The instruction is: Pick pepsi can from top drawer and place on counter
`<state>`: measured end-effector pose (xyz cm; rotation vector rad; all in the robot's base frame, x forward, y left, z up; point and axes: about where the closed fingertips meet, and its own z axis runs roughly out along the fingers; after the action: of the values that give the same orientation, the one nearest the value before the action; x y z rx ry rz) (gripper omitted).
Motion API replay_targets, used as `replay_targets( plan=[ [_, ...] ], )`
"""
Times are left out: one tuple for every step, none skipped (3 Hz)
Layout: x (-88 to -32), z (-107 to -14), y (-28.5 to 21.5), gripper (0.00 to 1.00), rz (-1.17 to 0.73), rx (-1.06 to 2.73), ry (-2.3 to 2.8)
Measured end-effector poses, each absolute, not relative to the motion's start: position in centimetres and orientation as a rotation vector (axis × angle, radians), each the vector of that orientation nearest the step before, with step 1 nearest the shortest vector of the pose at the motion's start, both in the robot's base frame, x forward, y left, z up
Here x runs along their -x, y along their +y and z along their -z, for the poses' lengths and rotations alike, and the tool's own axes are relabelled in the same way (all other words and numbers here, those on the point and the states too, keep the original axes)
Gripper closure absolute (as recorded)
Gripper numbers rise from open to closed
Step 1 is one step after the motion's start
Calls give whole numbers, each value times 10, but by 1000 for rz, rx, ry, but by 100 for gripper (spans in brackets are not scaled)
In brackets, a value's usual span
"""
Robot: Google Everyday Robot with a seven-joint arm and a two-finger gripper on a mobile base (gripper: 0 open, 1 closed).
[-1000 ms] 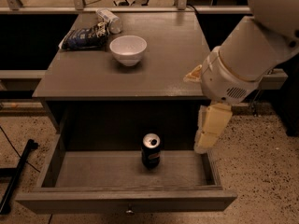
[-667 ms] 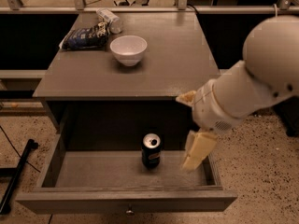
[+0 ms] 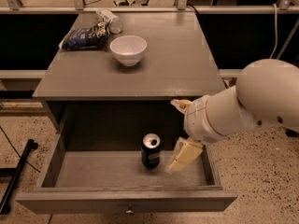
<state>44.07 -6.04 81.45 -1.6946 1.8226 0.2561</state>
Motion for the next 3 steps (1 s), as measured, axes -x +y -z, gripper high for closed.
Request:
replay_targets(
  plan=[
    [-441, -815, -60, 0, -256, 1695, 1823],
    [-445, -775, -58, 0, -370, 1617, 1841],
    [-448, -742, -56, 0, -448, 1560, 1845]
  ],
)
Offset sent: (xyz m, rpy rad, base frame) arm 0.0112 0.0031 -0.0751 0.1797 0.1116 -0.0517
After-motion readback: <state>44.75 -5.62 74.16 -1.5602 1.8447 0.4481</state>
